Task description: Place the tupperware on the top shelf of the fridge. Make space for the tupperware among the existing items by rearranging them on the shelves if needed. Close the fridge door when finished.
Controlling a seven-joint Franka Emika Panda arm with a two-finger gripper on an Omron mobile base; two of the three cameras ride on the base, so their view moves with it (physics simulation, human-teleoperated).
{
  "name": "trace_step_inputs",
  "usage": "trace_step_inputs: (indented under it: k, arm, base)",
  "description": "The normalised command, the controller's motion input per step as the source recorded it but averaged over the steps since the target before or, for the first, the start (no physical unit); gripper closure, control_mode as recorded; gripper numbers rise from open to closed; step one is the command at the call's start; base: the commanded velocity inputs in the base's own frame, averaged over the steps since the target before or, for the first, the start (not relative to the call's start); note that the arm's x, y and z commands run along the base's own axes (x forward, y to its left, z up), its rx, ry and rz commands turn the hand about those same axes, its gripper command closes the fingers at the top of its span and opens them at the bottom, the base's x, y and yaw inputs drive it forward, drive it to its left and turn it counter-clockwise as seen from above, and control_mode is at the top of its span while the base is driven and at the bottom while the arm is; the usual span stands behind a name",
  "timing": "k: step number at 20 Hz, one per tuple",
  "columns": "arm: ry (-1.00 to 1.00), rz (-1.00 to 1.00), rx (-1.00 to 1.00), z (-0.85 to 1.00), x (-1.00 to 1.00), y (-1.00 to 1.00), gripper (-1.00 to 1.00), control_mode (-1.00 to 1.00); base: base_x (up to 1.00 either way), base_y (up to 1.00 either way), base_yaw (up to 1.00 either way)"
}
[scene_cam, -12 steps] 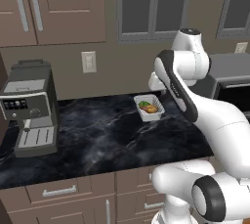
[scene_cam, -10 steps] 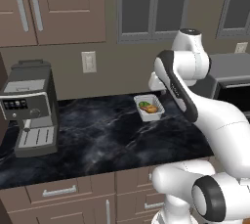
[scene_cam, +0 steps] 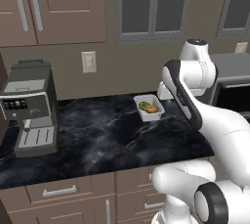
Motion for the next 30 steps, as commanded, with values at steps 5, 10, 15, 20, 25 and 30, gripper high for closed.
trace_step_inputs:
  k: [5, 10, 15, 20, 25, 30]
  arm:
    - [0.02, -0.09, 0.0, -0.5, -0.1, -0.25, -1.0, -1.0]
    - [0.0, -0.13, 0.0, -0.41, 0.13, -0.16, -1.0, -1.0]
    - [0.0, -0.05, 0.0, -0.19, 0.44, -0.17, -1.0, -1.0]
    - [0.0, -0.03, 0.0, -0.05, 0.48, -0.23, -1.0, -1.0]
    - [0.0, -0.02, 0.0, -0.14, 0.52, -0.1, -1.0, -1.0]
    - [0.0, 0.0, 0.0, -0.14, 0.64, 0.0, -1.0, -1.0]
  base:
    - [0.0, 0.0, 0.0]
    - [0.0, 0.0, 0.0]
    - [0.0, 0.0, 0.0]
    - [0.0, 0.0, 0.0]
    - [0.0, 0.0, 0.0]
    - [0.0, 0.0, 0.0]
